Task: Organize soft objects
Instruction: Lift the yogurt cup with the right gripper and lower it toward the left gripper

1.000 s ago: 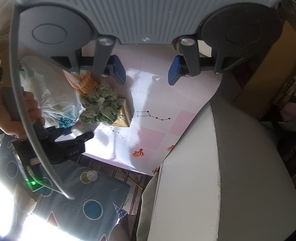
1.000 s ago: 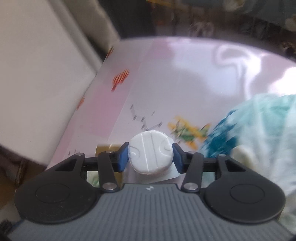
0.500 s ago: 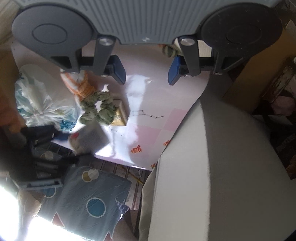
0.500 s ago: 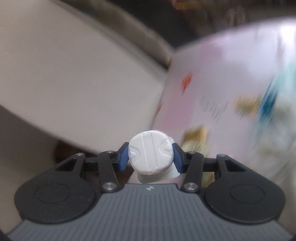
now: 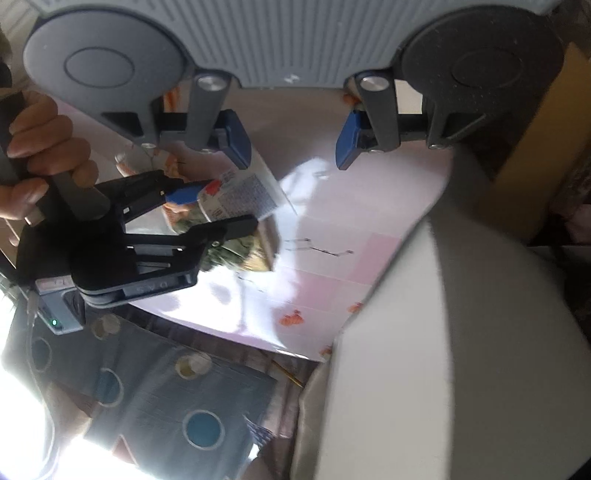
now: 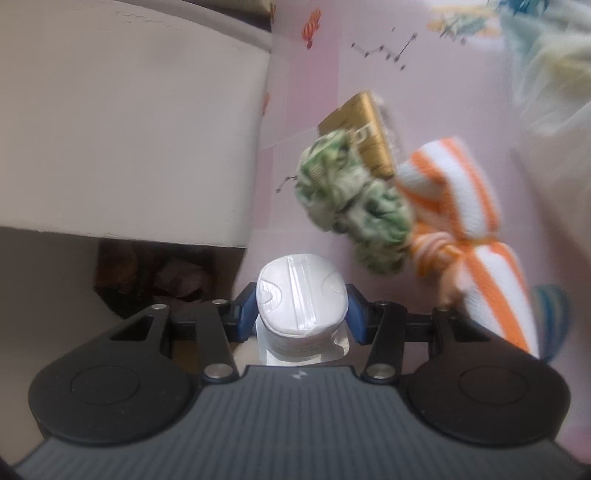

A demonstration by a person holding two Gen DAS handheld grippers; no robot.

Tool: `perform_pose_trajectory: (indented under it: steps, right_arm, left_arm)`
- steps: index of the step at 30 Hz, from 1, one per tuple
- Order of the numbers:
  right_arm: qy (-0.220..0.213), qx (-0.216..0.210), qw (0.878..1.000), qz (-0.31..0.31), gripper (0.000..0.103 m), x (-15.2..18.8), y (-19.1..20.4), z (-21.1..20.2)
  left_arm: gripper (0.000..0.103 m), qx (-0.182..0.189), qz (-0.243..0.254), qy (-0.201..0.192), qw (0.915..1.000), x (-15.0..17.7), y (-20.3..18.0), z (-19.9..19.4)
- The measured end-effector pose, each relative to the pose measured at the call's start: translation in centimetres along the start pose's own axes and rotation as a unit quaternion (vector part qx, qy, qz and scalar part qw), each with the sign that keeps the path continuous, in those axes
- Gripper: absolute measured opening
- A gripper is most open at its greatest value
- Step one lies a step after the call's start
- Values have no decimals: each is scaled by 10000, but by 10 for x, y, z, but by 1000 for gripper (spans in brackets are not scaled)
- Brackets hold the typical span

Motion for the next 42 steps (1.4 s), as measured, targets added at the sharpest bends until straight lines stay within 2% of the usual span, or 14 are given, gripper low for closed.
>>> perform_pose_trajectory:
  steps: [6,12,14,16,19,26,27,28,32,36,39,42]
  right_arm:
    - [-433,475,9979,-122,54,-11,-18,-19]
    - [-628,246,9977,35,55,-9,-32,-40]
    - [-671,187,9975,-154,59,-5,-25,-45]
    - [-608,227,9970,-420,70,-1,-12,-40]
    - [-459,533,9933,-921,79,3,8,-24]
    - [-246,1254,9777,-1665,80,10,30,10]
    - [-272,1312,9760,-1715,76,11,30,12]
    - [-308,1364,9754,-1705,67,11,28,14]
    - [-452,1047,9844,-1343,66,12,16,2]
    - [-154,-19,9996,-236,66,10,-13,-8]
    - [176,-577,9963,615,67,13,-39,-5]
    - [178,-684,9922,1027,67,16,-56,-8]
  left_arm:
    - [51,187,214,168,9995,-2,-16,18]
    - [51,221,381,159,9989,-2,-21,21]
    - [51,181,416,157,9988,-2,-21,21]
    - [51,148,421,188,9988,-1,-21,20]
    - [51,61,414,232,9989,3,-18,19]
    - [51,-132,169,374,9991,9,0,14]
    - [51,-150,140,381,9991,10,2,13]
    - [51,-174,119,382,9990,10,4,12]
    - [51,-212,89,345,9991,10,6,7]
    - [51,-179,111,270,9994,9,2,4]
    - [51,-137,150,236,9995,8,-1,3]
    - [51,-106,215,238,9994,8,-5,3]
Point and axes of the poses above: each gripper's, at about its wrist camera, not at the fingertips, and z roughly the way its jaws point, y to its left, x to its underside, the point moved 1 cm from there along z, roughly the way its jaws point, and after that the axes turned 1 degree about x, right-handed, at the moved point
